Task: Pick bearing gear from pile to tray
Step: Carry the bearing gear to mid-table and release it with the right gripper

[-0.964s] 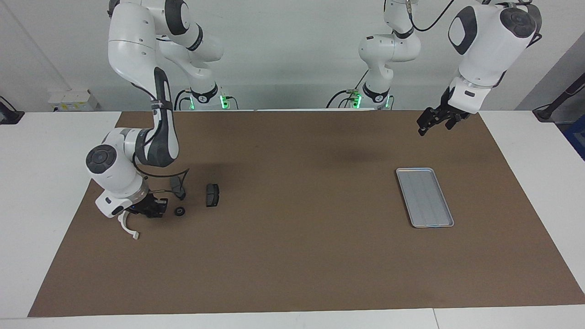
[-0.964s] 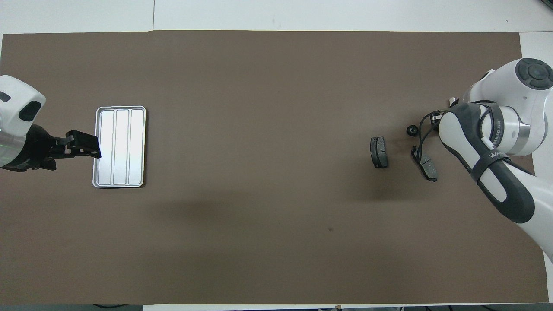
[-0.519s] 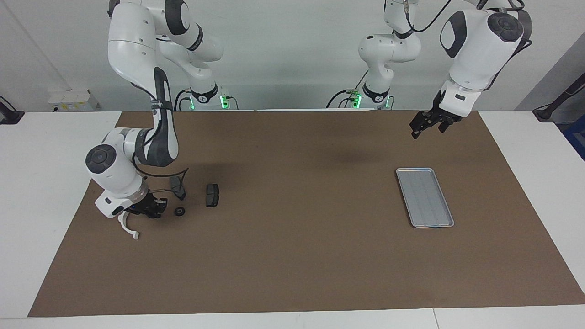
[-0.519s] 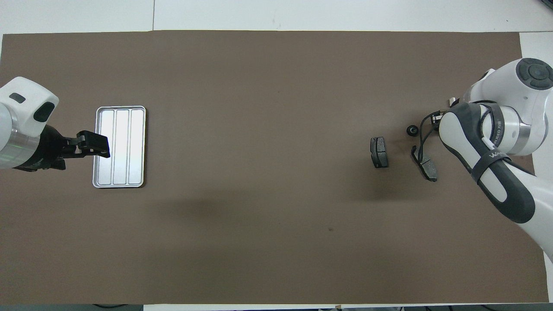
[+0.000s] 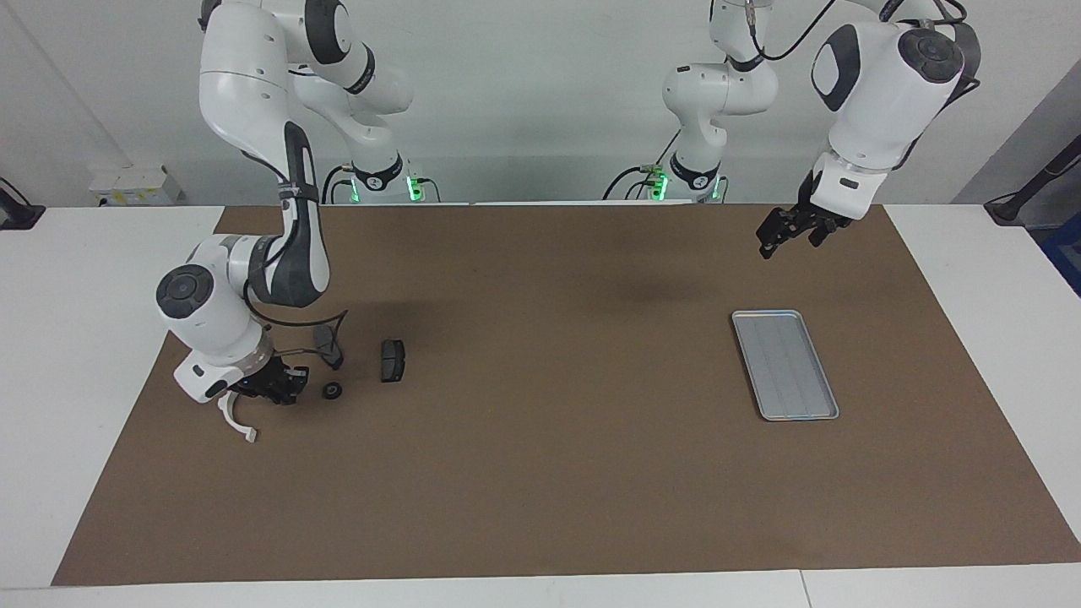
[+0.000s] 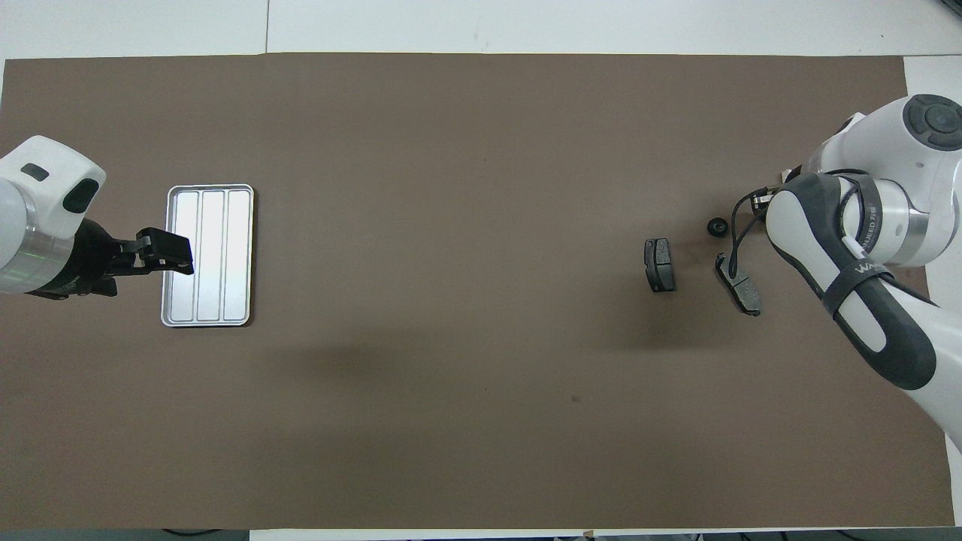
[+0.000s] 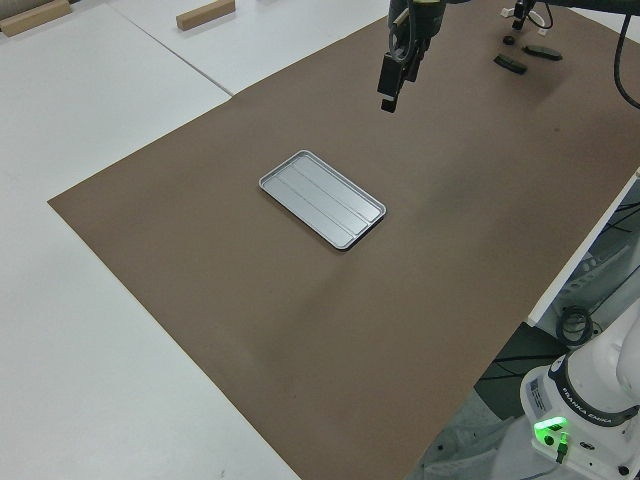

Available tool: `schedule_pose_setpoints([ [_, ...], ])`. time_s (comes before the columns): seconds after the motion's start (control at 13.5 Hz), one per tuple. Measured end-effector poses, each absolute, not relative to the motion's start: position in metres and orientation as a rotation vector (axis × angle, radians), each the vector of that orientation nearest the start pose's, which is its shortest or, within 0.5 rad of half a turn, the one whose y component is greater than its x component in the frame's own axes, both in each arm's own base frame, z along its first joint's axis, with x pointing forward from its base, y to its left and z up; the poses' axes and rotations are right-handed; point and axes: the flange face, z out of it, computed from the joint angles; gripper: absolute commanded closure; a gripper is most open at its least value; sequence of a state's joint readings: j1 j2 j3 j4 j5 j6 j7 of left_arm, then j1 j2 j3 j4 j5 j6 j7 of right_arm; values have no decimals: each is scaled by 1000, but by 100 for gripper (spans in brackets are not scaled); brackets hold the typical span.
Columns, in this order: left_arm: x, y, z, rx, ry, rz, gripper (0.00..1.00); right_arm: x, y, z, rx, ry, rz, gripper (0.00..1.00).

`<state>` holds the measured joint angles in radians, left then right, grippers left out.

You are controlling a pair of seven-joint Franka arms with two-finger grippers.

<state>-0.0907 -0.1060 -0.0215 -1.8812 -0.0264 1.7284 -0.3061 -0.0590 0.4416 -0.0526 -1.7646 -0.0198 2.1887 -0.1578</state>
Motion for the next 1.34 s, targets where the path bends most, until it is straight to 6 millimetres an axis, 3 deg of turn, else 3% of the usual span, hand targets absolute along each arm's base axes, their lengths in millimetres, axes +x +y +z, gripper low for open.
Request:
schedule_pose_setpoints([
  [0.22,520,-61,544,-3138,-314,85,0,660,-62,363,-3175,-119,-32,94],
  [0.45,519,-63,537,-3136,-313,95,0,673,-38,423,-3164,-129,-95,94],
  [0.67,518,-68,534,-3135,-328,85,0,677,5,443,-3143,-49,-114,94],
  [0.82,518,-68,534,-3135,-333,80,0,673,62,449,-3142,-4,-63,94],
  [1.11,518,-71,531,-3135,-331,79,0,643,206,459,-3170,145,-70,94],
  [1.34,518,-72,530,-3135,-344,72,0,617,274,458,-3158,273,-73,94],
])
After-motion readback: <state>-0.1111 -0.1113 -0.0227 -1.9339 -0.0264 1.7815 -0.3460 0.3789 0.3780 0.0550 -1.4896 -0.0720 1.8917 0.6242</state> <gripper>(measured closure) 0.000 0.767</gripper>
